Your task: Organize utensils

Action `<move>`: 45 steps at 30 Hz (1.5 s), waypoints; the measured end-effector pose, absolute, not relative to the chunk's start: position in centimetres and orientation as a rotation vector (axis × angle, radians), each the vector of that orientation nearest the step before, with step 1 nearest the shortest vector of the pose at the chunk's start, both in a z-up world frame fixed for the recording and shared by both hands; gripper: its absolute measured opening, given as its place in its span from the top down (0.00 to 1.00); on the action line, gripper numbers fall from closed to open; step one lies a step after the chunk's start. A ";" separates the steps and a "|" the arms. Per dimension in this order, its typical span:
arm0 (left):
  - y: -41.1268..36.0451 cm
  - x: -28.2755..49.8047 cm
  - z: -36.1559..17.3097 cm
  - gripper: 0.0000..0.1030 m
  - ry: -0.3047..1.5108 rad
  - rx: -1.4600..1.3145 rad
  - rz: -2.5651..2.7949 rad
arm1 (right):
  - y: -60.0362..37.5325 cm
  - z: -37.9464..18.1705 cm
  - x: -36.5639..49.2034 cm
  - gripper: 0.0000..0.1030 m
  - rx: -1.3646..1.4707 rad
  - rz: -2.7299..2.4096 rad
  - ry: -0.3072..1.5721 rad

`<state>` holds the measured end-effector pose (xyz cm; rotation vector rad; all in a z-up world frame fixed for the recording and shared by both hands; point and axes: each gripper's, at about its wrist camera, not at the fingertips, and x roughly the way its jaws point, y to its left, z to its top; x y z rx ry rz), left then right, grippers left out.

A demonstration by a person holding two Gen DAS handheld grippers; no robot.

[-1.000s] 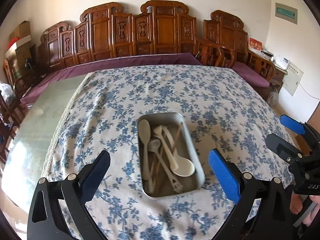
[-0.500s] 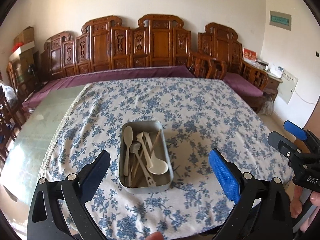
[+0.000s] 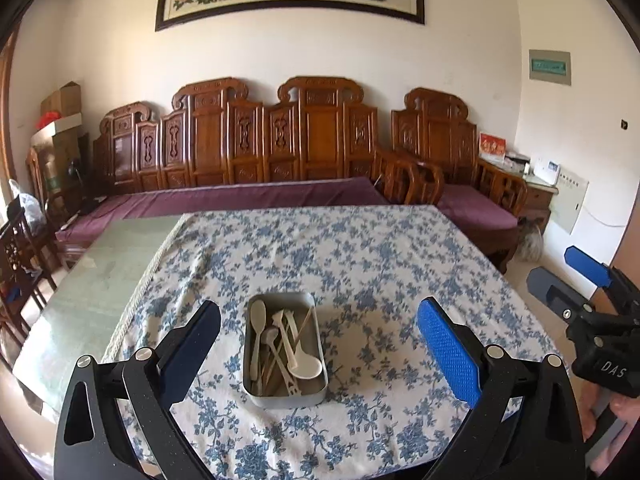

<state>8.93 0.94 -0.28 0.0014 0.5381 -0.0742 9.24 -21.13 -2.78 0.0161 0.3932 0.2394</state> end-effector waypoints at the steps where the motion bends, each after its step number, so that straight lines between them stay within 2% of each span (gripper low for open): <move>1: 0.9 8.7 0.0 0.08 0.530 0.002 -0.074 | -21.2 -2.5 9.0 0.03 0.019 0.240 0.385; 9: 0.8 7.1 1.6 0.08 0.471 -0.006 -0.073 | -21.5 -1.1 7.9 0.03 0.028 0.241 0.348; 45: 0.5 6.7 1.4 0.08 0.471 -0.005 -0.062 | -21.4 -1.3 8.0 0.03 0.032 0.239 0.351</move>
